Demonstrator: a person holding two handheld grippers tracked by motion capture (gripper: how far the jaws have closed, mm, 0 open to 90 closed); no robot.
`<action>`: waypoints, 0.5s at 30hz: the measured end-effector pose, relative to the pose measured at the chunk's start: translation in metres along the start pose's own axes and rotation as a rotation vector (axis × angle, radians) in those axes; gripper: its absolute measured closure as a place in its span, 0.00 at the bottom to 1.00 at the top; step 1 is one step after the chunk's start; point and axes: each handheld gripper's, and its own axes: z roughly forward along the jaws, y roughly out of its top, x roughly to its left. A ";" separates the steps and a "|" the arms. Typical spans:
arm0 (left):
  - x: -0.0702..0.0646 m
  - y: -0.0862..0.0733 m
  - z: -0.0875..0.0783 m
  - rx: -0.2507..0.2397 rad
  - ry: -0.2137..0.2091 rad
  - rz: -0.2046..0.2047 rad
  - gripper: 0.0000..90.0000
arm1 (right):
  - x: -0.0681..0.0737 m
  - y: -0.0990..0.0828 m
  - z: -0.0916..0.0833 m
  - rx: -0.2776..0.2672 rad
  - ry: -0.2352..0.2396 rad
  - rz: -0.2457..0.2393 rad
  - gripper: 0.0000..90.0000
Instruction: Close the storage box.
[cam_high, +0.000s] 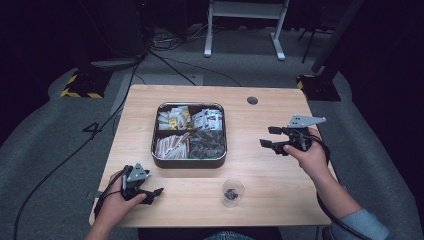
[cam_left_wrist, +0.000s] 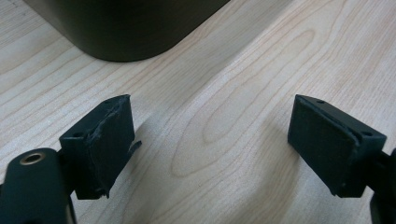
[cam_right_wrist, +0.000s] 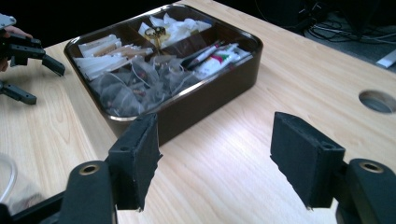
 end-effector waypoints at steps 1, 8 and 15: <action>0.000 0.000 0.000 0.000 0.000 0.000 0.17 | -0.001 -0.006 -0.003 0.001 -0.002 0.008 0.37; 0.002 0.001 0.001 0.002 0.001 -0.002 0.17 | -0.006 -0.038 -0.017 0.050 -0.036 0.024 0.35; 0.003 0.002 0.002 0.001 0.003 0.000 0.17 | -0.008 -0.064 -0.026 0.119 -0.065 0.019 0.33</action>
